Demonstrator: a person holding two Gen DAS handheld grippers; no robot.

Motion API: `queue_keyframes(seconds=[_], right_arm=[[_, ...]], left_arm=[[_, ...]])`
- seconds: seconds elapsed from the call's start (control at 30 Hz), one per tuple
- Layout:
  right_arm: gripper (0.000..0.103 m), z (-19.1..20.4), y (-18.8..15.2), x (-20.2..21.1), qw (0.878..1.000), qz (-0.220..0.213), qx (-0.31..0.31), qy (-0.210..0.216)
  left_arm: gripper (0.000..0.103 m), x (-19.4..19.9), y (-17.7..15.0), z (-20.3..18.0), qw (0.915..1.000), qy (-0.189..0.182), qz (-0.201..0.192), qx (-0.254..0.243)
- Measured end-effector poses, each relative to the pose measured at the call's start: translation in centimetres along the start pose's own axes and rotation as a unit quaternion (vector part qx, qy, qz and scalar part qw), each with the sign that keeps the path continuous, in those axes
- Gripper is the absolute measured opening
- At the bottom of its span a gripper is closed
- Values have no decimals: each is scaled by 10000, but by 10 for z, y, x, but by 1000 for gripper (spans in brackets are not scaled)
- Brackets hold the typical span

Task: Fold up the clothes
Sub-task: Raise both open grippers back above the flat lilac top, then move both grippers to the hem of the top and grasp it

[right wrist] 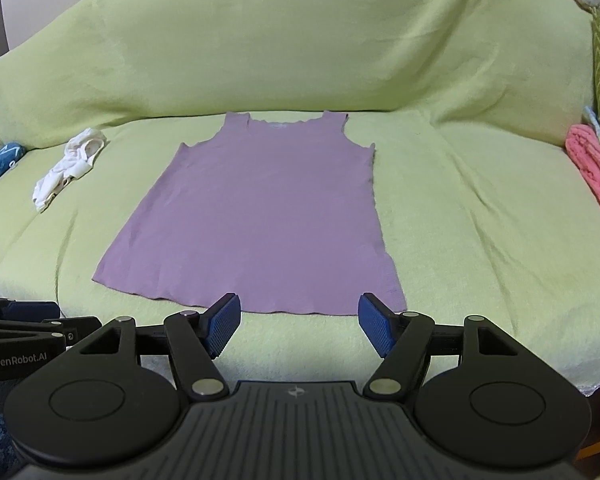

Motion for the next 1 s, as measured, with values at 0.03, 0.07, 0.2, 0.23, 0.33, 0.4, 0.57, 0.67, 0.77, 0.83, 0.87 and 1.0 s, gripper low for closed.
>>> queue_keyframes(seconds=[0.03, 0.07, 0.2, 0.23, 0.33, 0.4, 0.57, 0.67, 0.77, 0.83, 0.87, 1.0], right_arm=[[68, 1, -1, 0, 10000, 7, 4, 4], [68, 1, -1, 0, 10000, 18, 12, 0], [70, 2, -2, -5, 10000, 73, 27, -7], [70, 2, -2, -6, 10000, 93, 30, -8], [70, 3, -2, -12, 9999, 168, 20, -2], [71, 2, -3, -18, 9997, 241, 8, -1], [73, -7, -4, -45, 9985, 526, -17, 126], [73, -18, 5, -67, 9972, 648, 1, 384], [74, -40, 30, -90, 9960, 559, -170, 676], [74, -57, 57, -108, 9930, 345, -414, 1048], [76, -66, 70, -117, 9906, 238, -536, 1234], [77, -99, 128, -174, 9832, 97, -703, 1679]], left_arm=[[45, 0, 0, 1, 10000, -9, 0, 6], [45, 0, 0, 1, 10000, -20, 3, 11], [45, -3, 1, 3, 10000, -52, 43, 27], [45, -5, 1, 3, 10000, -52, 58, 27], [45, -11, 3, 5, 9999, -64, 129, 24], [46, -17, 4, 5, 9998, -58, 196, 27], [46, -39, 13, 11, 9992, -79, 397, 8], [46, -58, 31, 20, 9989, -74, 459, -113], [49, -80, 64, 31, 9983, -11, 373, -438], [55, -98, 97, 40, 9975, -61, 240, -669], [57, -108, 115, 44, 9967, -93, 171, -784], [59, -156, 196, 64, 9936, -392, -93, -1057]])
Point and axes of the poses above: each gripper's, at about its wrist camera, not at the fingertips, and x roughly against the way its jaws point, z to its left, y to its top, the point moved 5 cm from there along -x, roughly the way its jaws point, and after that the axes turned 3 degrees about z, right-handed, at the moved point
